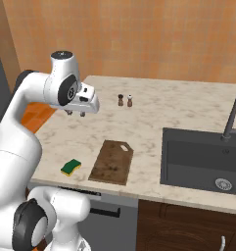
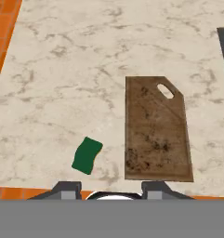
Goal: Pick up the sponge from the counter and clean the cutting board by briefly scrubbing or pressing down on the cutting board. Once finished, release the sponge.
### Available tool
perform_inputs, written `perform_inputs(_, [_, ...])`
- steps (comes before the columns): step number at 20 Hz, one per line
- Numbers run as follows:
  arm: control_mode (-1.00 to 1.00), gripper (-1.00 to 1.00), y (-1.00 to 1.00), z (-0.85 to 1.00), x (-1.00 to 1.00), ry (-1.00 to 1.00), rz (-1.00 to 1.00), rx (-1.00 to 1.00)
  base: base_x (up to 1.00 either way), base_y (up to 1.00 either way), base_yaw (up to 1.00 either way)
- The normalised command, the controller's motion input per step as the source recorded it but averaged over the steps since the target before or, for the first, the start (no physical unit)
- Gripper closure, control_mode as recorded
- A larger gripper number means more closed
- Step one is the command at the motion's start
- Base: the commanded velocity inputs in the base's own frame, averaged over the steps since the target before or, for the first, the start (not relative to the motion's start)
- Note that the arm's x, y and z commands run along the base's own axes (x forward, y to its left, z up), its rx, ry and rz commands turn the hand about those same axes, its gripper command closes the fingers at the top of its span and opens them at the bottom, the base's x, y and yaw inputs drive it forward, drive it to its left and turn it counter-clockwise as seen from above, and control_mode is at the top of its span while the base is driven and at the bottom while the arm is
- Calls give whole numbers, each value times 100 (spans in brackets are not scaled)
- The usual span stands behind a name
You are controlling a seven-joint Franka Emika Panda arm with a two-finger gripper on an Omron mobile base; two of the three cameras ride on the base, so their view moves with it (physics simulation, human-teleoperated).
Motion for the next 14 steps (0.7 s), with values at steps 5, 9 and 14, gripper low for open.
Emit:
perform_inputs(5, [-100,-100,55,-39,0,11,0,0,0,0,0])
perform_inputs(9, [-100,-100,51,-55,0,16,0,0,0,0,0])
perform_inputs(14, [-100,-100,3,-39,-4,5,0,-1,0,0,0])
